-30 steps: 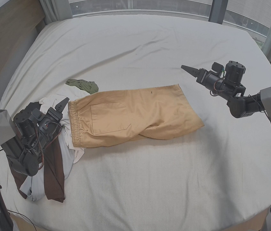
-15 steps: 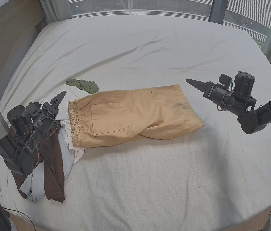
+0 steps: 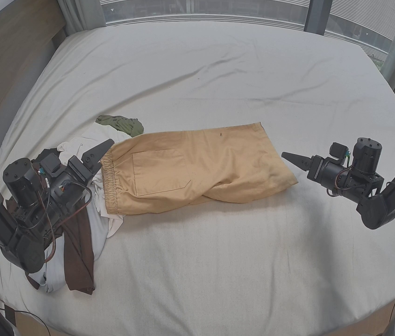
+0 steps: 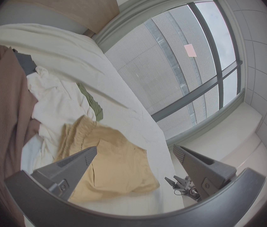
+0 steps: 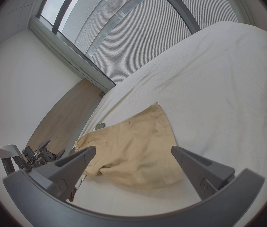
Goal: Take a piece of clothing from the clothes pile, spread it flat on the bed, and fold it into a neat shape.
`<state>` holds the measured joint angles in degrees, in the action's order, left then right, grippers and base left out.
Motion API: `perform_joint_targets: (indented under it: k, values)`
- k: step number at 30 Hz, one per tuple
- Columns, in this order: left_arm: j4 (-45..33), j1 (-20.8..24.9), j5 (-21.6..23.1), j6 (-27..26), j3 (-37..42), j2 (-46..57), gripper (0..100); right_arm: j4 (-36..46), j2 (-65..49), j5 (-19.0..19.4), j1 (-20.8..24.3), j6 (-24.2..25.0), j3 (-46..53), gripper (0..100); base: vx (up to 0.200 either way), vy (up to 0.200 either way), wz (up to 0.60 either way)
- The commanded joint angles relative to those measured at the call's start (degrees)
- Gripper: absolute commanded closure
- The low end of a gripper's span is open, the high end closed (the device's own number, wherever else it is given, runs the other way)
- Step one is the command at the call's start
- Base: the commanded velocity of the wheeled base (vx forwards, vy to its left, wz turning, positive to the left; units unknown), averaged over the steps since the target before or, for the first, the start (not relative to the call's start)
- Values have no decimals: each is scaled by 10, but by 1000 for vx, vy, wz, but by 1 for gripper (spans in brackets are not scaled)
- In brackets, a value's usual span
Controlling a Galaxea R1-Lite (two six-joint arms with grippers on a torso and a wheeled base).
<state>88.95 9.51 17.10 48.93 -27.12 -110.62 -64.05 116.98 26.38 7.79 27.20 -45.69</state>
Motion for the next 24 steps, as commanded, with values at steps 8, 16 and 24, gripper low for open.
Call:
perform_joint_targets:
  k: [8, 16, 24]
  values:
    - [1, 13, -3, -18, 9, -36, 0, 33, 26, 0, -27, -1, 17, 0, 0, 0, 0]
    - [1, 10, -5, -26, 7, -49, 0, 32, 76, 0, -9, 0, 15, 0, 0, 0, 0]
    - [1, 8, -8, -25, 2, -65, 0, 26, 110, -13, 25, 6, -6, 0, 0, 0, 0]
